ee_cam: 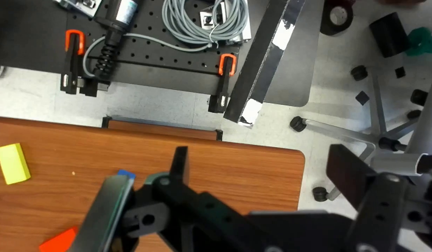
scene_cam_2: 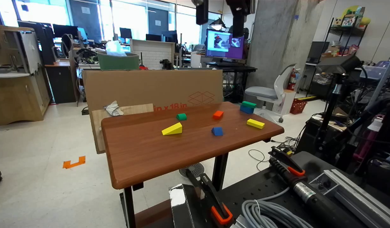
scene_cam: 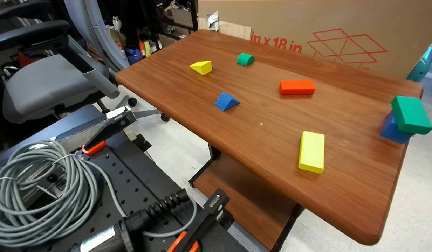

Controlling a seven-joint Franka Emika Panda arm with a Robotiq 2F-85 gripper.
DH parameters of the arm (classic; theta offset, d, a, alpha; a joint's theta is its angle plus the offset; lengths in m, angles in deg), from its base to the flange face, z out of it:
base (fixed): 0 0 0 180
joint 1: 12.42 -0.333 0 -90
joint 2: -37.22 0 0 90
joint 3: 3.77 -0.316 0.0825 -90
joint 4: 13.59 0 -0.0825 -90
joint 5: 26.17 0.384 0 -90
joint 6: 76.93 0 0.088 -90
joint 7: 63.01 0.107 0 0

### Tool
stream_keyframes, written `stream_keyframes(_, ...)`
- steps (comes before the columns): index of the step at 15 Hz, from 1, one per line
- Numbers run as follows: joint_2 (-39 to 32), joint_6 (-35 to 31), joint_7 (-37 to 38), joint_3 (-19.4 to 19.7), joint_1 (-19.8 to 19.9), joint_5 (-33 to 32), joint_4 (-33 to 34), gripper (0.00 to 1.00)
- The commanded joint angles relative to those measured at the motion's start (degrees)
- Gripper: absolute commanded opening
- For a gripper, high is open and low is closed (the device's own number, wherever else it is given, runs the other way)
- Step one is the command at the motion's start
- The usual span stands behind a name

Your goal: Put the rectangular block on the orange block

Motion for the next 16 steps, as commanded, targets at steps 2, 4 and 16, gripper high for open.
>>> stream_keyframes(2, -11.21, 0.06, -8.24, -0.01, 0.24, -7.55, 8.30, 1.00)
stream_keyframes(4, -14.66, -0.67, -11.76, -0.59, -0.17, -11.63, 9.67, 1.00)
stream_keyframes(16, -32.82, -30.37, -36.69, -3.17, 1.62, -19.56, 11.28, 1.00)
